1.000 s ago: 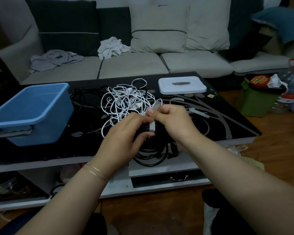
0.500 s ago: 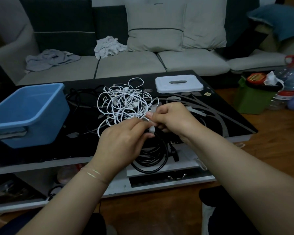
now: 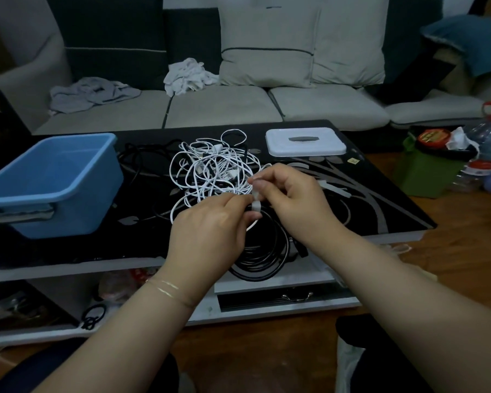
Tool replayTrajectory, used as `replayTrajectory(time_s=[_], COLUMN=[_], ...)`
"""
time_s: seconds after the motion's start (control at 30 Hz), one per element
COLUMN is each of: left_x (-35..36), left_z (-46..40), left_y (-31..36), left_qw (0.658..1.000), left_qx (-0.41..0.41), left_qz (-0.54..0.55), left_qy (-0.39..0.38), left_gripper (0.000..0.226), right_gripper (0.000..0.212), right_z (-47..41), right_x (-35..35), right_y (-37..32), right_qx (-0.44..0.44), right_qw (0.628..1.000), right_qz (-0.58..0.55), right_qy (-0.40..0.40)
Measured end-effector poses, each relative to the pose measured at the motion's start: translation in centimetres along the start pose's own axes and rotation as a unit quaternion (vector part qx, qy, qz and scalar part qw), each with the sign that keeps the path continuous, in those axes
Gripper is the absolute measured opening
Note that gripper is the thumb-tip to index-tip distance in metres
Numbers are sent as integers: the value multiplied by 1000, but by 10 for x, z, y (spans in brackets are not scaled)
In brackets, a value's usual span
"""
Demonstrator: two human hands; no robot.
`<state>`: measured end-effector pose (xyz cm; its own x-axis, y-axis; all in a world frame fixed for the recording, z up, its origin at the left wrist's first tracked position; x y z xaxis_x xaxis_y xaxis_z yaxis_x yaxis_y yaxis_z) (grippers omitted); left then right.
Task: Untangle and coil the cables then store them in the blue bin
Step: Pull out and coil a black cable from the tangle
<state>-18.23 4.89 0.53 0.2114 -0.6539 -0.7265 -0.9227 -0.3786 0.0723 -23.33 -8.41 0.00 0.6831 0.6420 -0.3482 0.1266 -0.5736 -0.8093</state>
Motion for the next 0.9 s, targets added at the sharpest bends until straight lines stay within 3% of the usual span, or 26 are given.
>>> replayTrajectory(time_s=[0.13,0.23,0.3,0.43,0.63,0.73,0.9], left_x=[1,-2,-3,-3,4,5,11], left_z=[-1,-2,-2,-2,-1,-2,-3], left_y=[-4,-5,-8,-15,-26,-29,-42], left_qw=[999,998,994,980,962,957,935], left_qx=[-31,-46,-73,-129,-182,-196,-226], left_qz=[1,12,50,131,171,174,221], left_qy=[-25,-33,-56,-74,-114,-126,-160], left_gripper=[31,20,18,25,24,26,17], right_gripper=[22,26,22,14,14,14,18], right_z=[6,9,10,9,9,9,14], right_x=[1,4,5,5,10,12,20], right_y=[-13,-19,-15,-6,-5,-8,-14], right_qx=[-127,-229,-214,-99,-80,-112,-241], right_qw=[979,953,961,993,995,992,960], right_qz=[157,201,173,36,9,29,146], right_qy=[-1,12,18,50,54,46,1])
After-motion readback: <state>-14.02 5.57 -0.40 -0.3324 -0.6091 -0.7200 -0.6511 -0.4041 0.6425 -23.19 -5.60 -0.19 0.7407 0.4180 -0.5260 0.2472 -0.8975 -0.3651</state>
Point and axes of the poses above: each hand's wrist, its own z-axis away from the middle knuckle, its own x-axis out of the palm, y = z × x, the point moved 5 cm from there along -z, towards the middle knuckle, and after that the axes turned 1 degree about y, right-handed, at the moved point
